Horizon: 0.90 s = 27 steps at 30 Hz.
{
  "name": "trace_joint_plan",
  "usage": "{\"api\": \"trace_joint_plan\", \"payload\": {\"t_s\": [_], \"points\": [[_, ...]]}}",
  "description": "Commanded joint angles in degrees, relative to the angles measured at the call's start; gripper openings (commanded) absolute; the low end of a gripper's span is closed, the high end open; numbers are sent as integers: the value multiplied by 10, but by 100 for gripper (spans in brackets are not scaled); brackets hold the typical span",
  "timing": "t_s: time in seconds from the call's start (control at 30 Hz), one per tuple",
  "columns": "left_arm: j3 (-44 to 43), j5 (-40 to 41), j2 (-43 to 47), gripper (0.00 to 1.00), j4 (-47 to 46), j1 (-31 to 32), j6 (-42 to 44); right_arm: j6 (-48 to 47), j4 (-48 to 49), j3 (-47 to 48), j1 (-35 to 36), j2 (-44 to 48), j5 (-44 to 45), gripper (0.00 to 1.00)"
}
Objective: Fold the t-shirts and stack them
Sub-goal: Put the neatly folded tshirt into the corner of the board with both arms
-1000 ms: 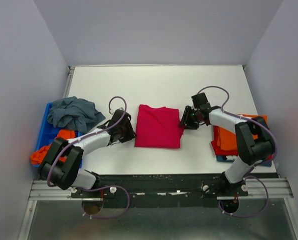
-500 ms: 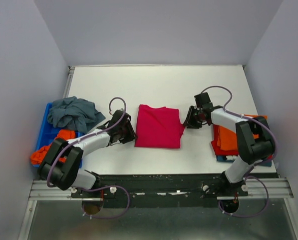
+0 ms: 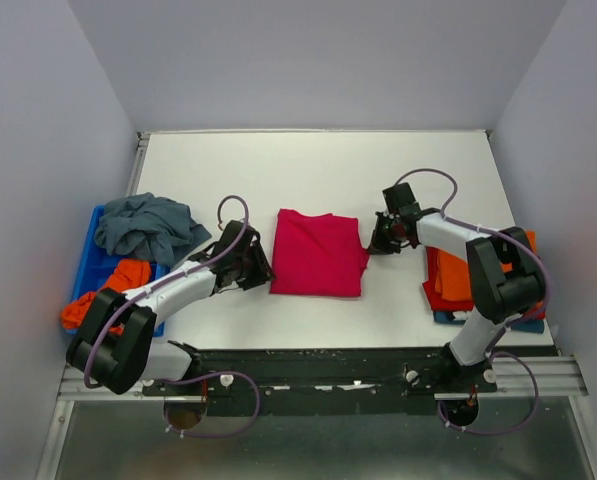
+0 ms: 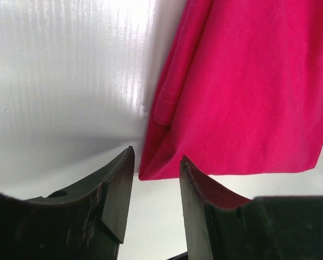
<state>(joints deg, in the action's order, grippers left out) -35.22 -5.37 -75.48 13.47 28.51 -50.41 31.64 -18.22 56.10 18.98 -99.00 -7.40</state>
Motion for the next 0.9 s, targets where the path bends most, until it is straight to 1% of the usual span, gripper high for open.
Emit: {"api": "trace_joint_plan", "payload": {"t_s": [0.0,0.1,0.2,0.33,0.43,0.67,0.7,0.77,0.83,0.87], "points": [[3,-39,10,51,3,6,0,1,-30,2,7,6,41,1],[10,-37,10,52,-3,10,-3,8,-41,-1,7,31,93,1],[18,-40,5,50,-13,11,-5,13,-47,-3,7,44,116,1],[26,-43,-12,46,-27,15,-10,14,-49,-6,7,51,120,1],[38,-53,-22,44,-56,16,-21,15,-45,-11,7,52,113,1],[39,-72,-48,42,-107,32,-45,15,-43,-12,7,51,106,1],[38,-71,-54,38,-108,33,-45,15,-43,-12,7,51,106,1],[39,-69,-65,24,-110,34,-43,14,-42,-12,8,51,105,1],[42,-61,-69,1,-112,34,-47,17,-45,-7,8,52,112,1],[44,-55,-65,0,-110,34,-52,17,-51,-6,7,53,119,1]]}}
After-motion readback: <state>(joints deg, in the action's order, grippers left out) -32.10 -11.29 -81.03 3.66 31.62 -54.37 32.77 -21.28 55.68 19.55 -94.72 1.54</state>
